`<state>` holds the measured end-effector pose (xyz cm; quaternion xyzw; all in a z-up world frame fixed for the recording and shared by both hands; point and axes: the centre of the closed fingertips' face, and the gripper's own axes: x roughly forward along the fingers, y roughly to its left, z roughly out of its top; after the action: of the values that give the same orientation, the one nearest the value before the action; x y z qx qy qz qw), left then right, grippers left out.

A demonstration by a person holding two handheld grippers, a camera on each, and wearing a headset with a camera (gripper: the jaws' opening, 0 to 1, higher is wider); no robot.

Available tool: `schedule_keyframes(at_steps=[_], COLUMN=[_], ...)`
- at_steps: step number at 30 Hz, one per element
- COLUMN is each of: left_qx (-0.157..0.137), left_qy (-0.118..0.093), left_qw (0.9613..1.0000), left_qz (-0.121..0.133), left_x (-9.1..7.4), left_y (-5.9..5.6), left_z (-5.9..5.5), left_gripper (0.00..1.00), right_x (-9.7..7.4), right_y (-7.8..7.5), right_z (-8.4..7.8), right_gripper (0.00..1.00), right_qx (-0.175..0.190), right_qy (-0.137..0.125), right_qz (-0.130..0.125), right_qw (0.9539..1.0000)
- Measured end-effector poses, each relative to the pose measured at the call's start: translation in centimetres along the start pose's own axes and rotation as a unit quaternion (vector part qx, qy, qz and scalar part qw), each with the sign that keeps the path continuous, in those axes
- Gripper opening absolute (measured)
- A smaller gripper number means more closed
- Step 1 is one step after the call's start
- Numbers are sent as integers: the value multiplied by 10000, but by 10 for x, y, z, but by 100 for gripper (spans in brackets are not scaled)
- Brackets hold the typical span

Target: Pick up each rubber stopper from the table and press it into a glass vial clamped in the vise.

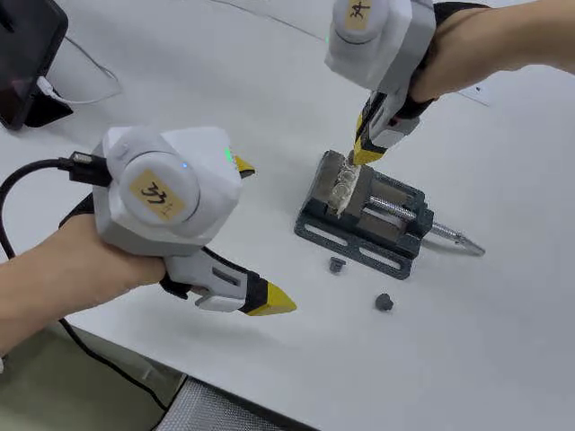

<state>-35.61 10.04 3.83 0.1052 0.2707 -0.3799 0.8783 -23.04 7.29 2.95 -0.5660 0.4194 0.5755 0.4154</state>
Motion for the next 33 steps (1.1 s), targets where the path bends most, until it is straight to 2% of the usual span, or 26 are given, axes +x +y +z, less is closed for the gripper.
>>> schedule_keyframes(at_steps=[6, 14, 15, 17, 19, 22, 24, 27, 28, 33], left_qx=[-15, -46, -38, -34, -42, -57, -83, -70, -63, -89], left_qy=[-20, -57, -64, -54, -65, -85, -105, -77, -73, -74], left_qw=[10000, 10000, 10000, 10000, 10000, 9999, 9999, 9999, 9999, 9999], left_qz=[-17, 1, 2, -2, 5, 32, 40, 39, 39, 66], left_x=[3, 5, 5, 6, 6, 6, 5, 4, 4, 2], left_y=[0, 1, 1, 1, 1, 1, 2, 2, 2, 3], left_z=[1, 2, 3, 3, 3, 5, 5, 4, 4, 4], left_gripper=[91, 91, 91, 91, 91, 90, 90, 90, 90, 89], right_x=[0, 2, 3, 3, 3, 2, 2, 2, 2, 3], right_y=[1, 0, -1, -2, -2, 0, -2, -1, 0, -3], right_z=[-1, -1, -1, -1, -1, -2, -3, -2, -2, -2], right_gripper=[4, 3, 3, 3, 4, 4, 5, 5, 5, 6], right_qx=[258, 671, 921, 1129, 1631, 1383, 1439, 1296, 1124, 1047], right_qy=[0, 151, 159, 144, 105, 67, 30, 18, 23, 8], right_qz=[-23, -129, -142, -159, -188, -192, -193, -191, -181, -172], right_qw=[9997, 9975, 9955, 9934, 9864, 9902, 9894, 9914, 9935, 9944])
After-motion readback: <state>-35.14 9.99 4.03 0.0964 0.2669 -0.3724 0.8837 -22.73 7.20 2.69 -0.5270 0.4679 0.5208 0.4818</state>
